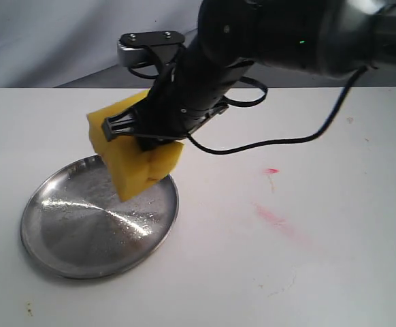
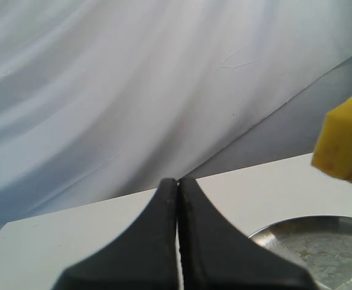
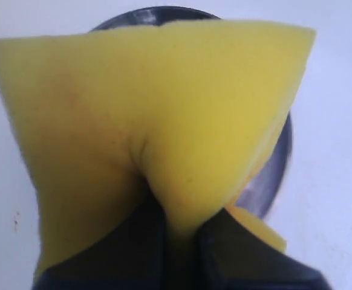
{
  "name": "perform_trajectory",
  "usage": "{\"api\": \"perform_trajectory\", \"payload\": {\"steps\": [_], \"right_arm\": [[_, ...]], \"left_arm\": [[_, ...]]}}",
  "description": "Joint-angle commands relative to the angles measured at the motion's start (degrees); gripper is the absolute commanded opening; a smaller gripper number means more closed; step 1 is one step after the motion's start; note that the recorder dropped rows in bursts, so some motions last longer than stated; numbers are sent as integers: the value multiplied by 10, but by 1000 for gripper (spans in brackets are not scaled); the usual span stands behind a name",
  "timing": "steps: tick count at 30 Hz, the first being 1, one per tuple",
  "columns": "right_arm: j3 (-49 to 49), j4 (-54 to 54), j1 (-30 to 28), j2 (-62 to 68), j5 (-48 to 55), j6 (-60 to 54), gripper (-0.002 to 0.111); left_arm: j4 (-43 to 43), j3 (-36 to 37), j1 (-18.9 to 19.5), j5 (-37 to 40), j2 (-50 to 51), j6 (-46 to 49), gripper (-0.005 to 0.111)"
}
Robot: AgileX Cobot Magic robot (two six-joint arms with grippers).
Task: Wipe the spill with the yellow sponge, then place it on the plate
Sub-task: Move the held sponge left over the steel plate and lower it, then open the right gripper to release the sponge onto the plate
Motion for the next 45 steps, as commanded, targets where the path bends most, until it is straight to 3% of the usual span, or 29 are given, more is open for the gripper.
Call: {"api": "perform_trajectory", "payload": {"steps": [1, 4, 7, 10, 15, 17, 20, 22, 23, 27, 35, 45], "right_arm": [[-67, 67, 3, 62, -12, -34, 0], [-95, 71, 3, 100, -12, -39, 0], [-104, 79, 3, 124, -14, -39, 8], [-104, 82, 3, 140, -12, -39, 23], [-104, 100, 3, 149, -12, -40, 57], [-104, 100, 2, 143, -1, -46, 60], [-104, 95, 2, 130, 12, -51, 60], [-104, 65, 2, 112, 28, -40, 53], [-104, 30, 2, 100, 38, -33, 39], [-26, -8, 3, 37, 6, -32, 0], [268, -11, 2, -140, -186, -32, 0], [457, -12, 2, -286, -300, 8, 0]], "left_arm": [[-4, -2, 2, -1, -2, -5, 0], [-4, -2, 2, -1, -2, -5, 0], [-4, -2, 2, -1, -2, -5, 0], [-4, -2, 2, -1, -2, -5, 0], [-4, -2, 2, -1, -2, -5, 0], [-4, -2, 2, -1, -2, -5, 0], [-4, -2, 2, -1, -2, -5, 0], [-4, -2, 2, -1, -2, -5, 0], [-4, -2, 2, -1, -2, -5, 0], [-4, -2, 2, -1, -2, -5, 0], [-4, -2, 2, -1, -2, -5, 0], [-4, -2, 2, -1, -2, -5, 0]]}}
